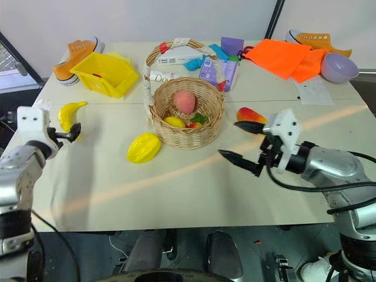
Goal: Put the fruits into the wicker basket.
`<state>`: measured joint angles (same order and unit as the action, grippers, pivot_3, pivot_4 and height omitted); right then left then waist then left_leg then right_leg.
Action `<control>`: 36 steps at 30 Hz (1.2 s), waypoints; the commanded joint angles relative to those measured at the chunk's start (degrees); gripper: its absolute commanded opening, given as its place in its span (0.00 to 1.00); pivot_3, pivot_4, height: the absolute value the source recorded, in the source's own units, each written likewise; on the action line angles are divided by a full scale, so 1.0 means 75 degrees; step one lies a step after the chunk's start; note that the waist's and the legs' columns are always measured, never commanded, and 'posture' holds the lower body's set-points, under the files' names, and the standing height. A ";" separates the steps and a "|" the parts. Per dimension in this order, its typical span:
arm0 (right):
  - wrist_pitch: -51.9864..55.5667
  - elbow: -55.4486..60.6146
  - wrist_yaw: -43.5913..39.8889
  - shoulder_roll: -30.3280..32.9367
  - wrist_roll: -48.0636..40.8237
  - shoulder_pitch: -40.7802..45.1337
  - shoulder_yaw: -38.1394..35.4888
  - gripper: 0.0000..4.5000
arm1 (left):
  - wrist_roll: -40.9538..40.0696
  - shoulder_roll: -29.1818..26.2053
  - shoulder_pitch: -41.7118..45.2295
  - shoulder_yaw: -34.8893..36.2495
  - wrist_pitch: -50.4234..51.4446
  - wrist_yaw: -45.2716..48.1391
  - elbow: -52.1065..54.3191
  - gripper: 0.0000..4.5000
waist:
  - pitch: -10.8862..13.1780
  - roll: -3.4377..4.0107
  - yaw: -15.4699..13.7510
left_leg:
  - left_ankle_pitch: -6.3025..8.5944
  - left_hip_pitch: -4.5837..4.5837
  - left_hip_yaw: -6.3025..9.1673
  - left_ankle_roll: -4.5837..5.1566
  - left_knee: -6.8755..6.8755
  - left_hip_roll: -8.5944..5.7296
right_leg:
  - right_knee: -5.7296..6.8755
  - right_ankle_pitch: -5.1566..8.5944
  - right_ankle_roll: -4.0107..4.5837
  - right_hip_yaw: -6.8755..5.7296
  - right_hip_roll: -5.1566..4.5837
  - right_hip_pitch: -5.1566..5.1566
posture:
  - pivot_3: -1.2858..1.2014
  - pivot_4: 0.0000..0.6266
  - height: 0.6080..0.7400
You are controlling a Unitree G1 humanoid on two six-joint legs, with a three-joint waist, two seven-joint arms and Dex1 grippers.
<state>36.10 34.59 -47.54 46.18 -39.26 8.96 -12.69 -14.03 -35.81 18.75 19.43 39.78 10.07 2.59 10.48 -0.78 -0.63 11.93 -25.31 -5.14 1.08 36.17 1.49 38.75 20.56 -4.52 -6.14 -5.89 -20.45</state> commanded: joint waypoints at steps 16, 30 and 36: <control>0.0309 0.1247 0.0896 -0.0585 -0.0416 0.0873 0.1334 0.99 | 0.0482 0.0700 0.2459 0.0380 0.0653 -0.1540 -0.3238 1.00 | 0.0019 -0.0077 -0.0015 | -0.0037 -0.0004 0.0004 -0.0053 0.0012 -0.0002 | 0.0008 -0.0006 -0.0011 -0.0015 0.0002 0.0004 | 0.52 0.24 0.81; 0.0148 0.1230 0.0994 -0.0495 -0.0230 0.0593 0.1250 1.00 | 0.0167 0.0439 0.1964 0.0910 -0.0675 -0.1125 -0.2350 0.26 | 0.0021 -0.0090 0.0018 | -0.0044 -0.0001 0.0005 -0.0065 0.0011 0.0000 | 0.0030 -0.0007 -0.0011 -0.0020 0.0001 -0.0004 | 0.52 0.24 0.81; -0.0104 0.0664 0.0674 -0.0075 -0.0040 0.0351 0.0553 1.00 | -0.2143 -0.0402 -0.0415 0.1371 -0.1122 0.3024 0.0677 0.26 | 0.0023 -0.0087 0.0039 | -0.0045 -0.0001 0.0003 -0.0073 0.0011 0.0001 | 0.0022 -0.0008 -0.0007 -0.0020 -0.0006 -0.0002 | 0.52 0.24 0.81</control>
<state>36.87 39.78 -41.69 44.71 -39.95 11.55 -5.88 -25.26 -37.36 17.09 28.43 31.65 25.40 1.62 10.65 -1.44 -0.34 11.59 -25.31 -5.12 0.52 36.25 1.50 38.91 20.49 -4.55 -6.28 -5.95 -20.44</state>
